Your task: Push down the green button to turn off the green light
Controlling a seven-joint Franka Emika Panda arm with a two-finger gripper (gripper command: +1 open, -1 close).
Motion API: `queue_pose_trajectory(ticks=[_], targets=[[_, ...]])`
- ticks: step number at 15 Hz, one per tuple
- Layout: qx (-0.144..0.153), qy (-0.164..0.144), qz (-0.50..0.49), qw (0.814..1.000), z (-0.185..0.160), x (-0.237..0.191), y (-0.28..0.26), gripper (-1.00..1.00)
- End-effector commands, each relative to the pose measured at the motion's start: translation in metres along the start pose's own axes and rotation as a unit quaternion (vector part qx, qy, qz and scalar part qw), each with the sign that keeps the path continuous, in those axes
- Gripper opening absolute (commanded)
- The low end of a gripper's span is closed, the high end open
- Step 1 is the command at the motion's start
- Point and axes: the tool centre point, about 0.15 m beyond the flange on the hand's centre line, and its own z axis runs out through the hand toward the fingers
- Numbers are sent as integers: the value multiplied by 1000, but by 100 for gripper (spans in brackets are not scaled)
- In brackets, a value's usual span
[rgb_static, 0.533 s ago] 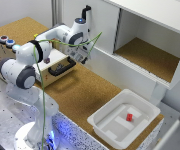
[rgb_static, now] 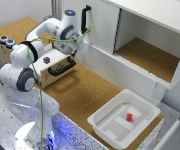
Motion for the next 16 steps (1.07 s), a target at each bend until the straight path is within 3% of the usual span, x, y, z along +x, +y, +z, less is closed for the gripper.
queue_pose_trajectory(ticks=[1, 6, 10, 12, 15, 16], targets=[[-48, -30, -104, 993, -18, -39, -120, 100], [36, -74, -229, 970, -21, -73, -193, 100], [46, -84, -338, 936, -27, -95, -237, 100], [28, -92, -377, 921, -17, -105, -250, 100], [30, -96, -396, 913, -7, -103, -264, 100], [26, -90, -405, 909, -5, -101, -269, -100]])
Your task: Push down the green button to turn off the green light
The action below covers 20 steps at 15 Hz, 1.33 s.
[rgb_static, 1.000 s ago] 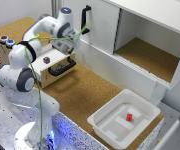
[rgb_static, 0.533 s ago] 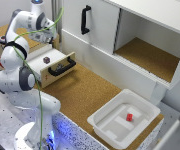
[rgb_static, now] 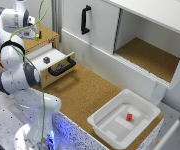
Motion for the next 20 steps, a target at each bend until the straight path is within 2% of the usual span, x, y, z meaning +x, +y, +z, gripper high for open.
queue_pose_trajectory(ticks=[1, 5, 14, 20], targets=[[-24, -62, -59, 996, 10, 38, -25, -100], [-45, -67, -79, 994, 19, 40, -28, -100], [-37, -58, -18, 997, 58, 54, -11, -100], [-48, -66, 9, 997, 91, 60, 11, -100]])
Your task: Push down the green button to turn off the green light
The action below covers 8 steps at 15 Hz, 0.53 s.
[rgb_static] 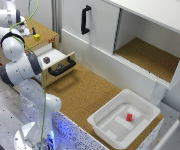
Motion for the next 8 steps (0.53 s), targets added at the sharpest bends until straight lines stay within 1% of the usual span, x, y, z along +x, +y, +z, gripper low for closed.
queue_pose_trajectory(ticks=[1, 3, 4, 5, 6, 7, 8], targets=[[-32, -34, 21, 999, 38, 26, 12, -100], [-38, -43, 11, 998, 43, 21, 12, -100], [-38, -44, 8, 998, 40, 15, 11, -100], [-27, -33, 24, 999, 22, 12, 12, -100], [-19, -16, 38, 999, -5, 9, 13, -100], [-10, -9, 50, 999, -21, 9, 15, -100], [-5, 2, 64, 998, -45, 7, 20, -100]])
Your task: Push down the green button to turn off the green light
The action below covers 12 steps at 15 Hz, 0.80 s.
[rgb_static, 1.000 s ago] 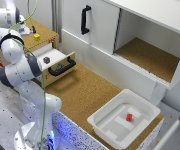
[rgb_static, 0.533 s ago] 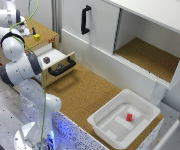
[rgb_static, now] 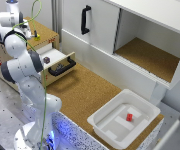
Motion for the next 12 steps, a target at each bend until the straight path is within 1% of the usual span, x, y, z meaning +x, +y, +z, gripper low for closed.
queue_pose_trajectory(ticks=[1, 2, 3, 12], targets=[[6, 10, 59, 998, -68, 3, 17, -100], [8, 14, 70, 997, -75, 4, 21, -100], [6, 12, 77, 997, -77, 4, 23, 100], [7, 9, 87, 996, -78, 5, 26, 100]])
